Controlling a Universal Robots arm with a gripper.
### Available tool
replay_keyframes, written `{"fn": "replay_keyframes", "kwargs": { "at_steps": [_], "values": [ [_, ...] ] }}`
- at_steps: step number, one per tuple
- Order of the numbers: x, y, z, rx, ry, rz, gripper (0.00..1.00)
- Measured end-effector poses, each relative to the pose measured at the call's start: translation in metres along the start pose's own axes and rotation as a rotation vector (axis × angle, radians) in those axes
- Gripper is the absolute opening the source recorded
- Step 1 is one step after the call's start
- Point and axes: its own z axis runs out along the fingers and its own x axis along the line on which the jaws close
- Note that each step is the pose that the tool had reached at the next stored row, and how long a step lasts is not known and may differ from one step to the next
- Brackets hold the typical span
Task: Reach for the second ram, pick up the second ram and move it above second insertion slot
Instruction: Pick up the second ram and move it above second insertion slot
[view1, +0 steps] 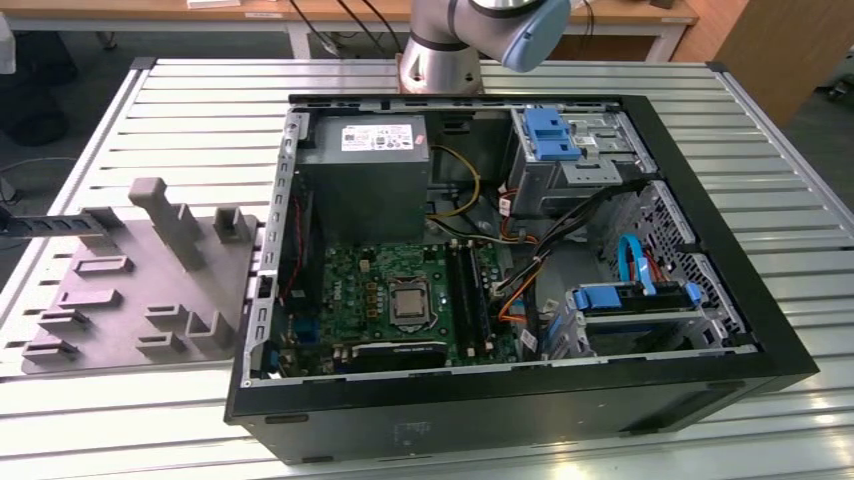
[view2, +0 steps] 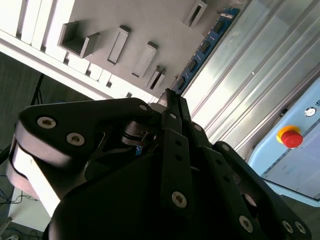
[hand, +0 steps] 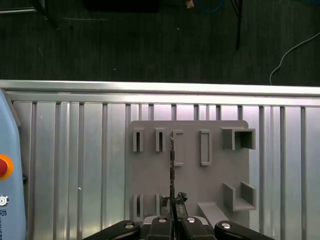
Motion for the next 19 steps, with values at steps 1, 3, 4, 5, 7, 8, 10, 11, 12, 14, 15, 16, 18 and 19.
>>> {"fn": "replay_keyframes", "kwargs": {
  "at_steps": [1,3,4,5,7,8,10,11,12,14,15,16,18,19],
  "values": [
    [-0.0001,0.0,-0.0024,0.0001,-0.0002,0.0,0.13],
    [-0.0005,0.0001,-0.0075,0.0001,-0.0002,0.0,0.13],
    [-0.0006,0.0002,-0.0099,0.0,-0.0002,0.0,0.13],
    [-0.0007,0.0002,-0.0124,0.0,-0.0001,0.0,0.13],
    [-0.0011,0.0003,-0.0179,0.0001,-0.0004,0.0,0.13],
    [-0.0013,0.0003,-0.0211,0.0001,-0.0007,0.0,0.13],
    [-0.0016,0.0004,-0.027,0.0001,-0.0011,0.0,0.13],
    [-0.0018,0.0005,-0.0295,0.0001,-0.0013,0.0,0.13],
    [-0.0019,0.0005,-0.0317,0.0001,-0.0015,0.0,0.13],
    [-0.0021,0.0006,-0.036,0.0001,-0.0021,0.0,0.13],
    [-0.0023,0.0006,-0.0381,0.0001,-0.0023,0.0,0.13],
    [-0.0024,0.0007,-0.0402,0.0,-0.0023,0.0,0.13],
    [-0.0026,0.0007,-0.0444,0.0001,-0.0024,0.0,0.13],
    [-0.0028,0.0008,-0.0467,0.0,-0.0024,0.0,0.13]
  ]
}}
